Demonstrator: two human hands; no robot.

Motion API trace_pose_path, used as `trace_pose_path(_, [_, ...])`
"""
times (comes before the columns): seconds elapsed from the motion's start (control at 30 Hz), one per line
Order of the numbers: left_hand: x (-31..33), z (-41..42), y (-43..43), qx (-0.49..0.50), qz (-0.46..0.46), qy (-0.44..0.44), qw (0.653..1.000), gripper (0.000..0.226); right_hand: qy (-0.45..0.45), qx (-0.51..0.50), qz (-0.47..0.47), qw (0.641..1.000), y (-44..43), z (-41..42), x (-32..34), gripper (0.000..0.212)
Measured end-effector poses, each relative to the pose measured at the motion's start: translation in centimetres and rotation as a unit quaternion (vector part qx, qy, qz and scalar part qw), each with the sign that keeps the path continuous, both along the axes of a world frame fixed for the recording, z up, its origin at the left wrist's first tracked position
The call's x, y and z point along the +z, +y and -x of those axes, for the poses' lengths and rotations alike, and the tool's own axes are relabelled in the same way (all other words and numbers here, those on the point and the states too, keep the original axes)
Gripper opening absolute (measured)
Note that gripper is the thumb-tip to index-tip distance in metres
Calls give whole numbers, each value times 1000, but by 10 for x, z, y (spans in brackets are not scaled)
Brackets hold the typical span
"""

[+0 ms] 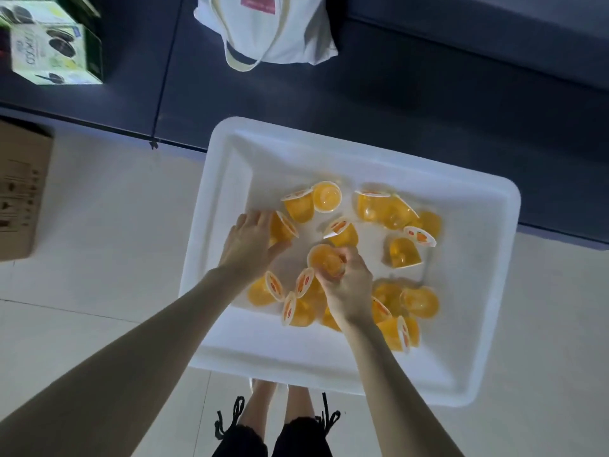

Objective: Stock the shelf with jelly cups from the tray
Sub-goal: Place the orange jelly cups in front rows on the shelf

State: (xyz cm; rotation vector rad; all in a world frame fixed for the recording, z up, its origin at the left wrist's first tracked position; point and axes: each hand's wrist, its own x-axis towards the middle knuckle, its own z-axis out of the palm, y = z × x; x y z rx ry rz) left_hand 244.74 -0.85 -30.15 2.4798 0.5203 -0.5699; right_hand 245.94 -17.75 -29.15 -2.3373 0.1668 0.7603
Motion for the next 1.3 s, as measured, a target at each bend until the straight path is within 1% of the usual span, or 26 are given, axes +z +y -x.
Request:
trace_pose_path(0.07, [11, 9, -3, 41, 31, 4, 999, 55, -5, -46, -18, 999, -3, 1, 10, 42])
trace_pose_path(0.1, [22, 14, -5, 77, 56, 4, 995, 55, -1, -75, -34, 997, -4, 2, 18, 40])
trace_pose_path(0.17, [48, 26, -9, 164, 121, 3, 979, 53, 32, -159, -98, 982, -8, 4, 43, 34])
trace_pose_path(0.23, [82, 35, -15, 250, 191, 7, 949, 48, 77, -245, -195, 947, -13, 4, 81, 30])
trace_pose_path(0.3, [124, 42, -23, 314, 254, 6, 915, 46, 123, -306, -277, 902, -19, 5, 126, 34])
trace_pose_path(0.33, [147, 44, -28, 339, 285, -8, 896, 41, 141, -330, -319, 877, -22, 5, 150, 36])
trace_pose_path(0.37, [173, 45, -34, 365, 323, -22, 873, 36, 159, -349, -358, 851, -25, 5, 174, 35])
trace_pose_path(0.4, [199, 46, -40, 388, 365, -33, 846, 36, 172, -360, -393, 828, -28, 5, 200, 32])
trace_pose_path(0.43, [226, 44, -47, 400, 398, -43, 824, 42, 178, -363, -422, 812, -32, 3, 225, 29])
trace_pose_path(0.5, [281, 42, -60, 390, 434, -56, 810, 50, 171, -356, -476, 786, -42, 2, 276, 26])
trace_pose_path(0.53, [306, 39, -66, 378, 447, -72, 807, 48, 165, -353, -501, 773, -48, 0, 302, 26])
trace_pose_path(0.57, [341, 36, -76, 360, 461, -91, 806, 44, 147, -346, -520, 767, -59, -1, 337, 25])
trace_pose_path(0.6, [362, 32, -81, 351, 470, -102, 803, 39, 135, -343, -531, 763, -64, -3, 358, 24])
trace_pose_path(0.67, [405, 22, -94, 318, 484, -131, 805, 36, 108, -335, -540, 765, -79, -10, 398, 24])
trace_pose_path(0.77, [478, 3, -122, 242, 478, -174, 826, 30, 52, -301, -562, 769, -115, -24, 466, 31])
trace_pose_path(0.87, [545, -24, -154, 170, 498, -226, 820, 24, -13, -266, -556, 787, -157, -48, 532, 34])
trace_pose_path(1.0, [620, -70, -203, 87, 484, -287, 822, 29, -144, -186, -508, 828, -221, -88, 619, 31])
trace_pose_path(1.1, [664, -104, -246, 46, 466, -338, 817, 26, -235, -132, -441, 857, -269, -120, 673, 41])
trace_pose_path(1.2, [698, -131, -289, 24, 443, -394, 805, 27, -300, -96, -392, 864, -315, -155, 712, 42])
trace_pose_path(1.3, [721, -159, -324, 14, 412, -423, 807, 33, -346, -65, -361, 864, -351, -188, 740, 39])
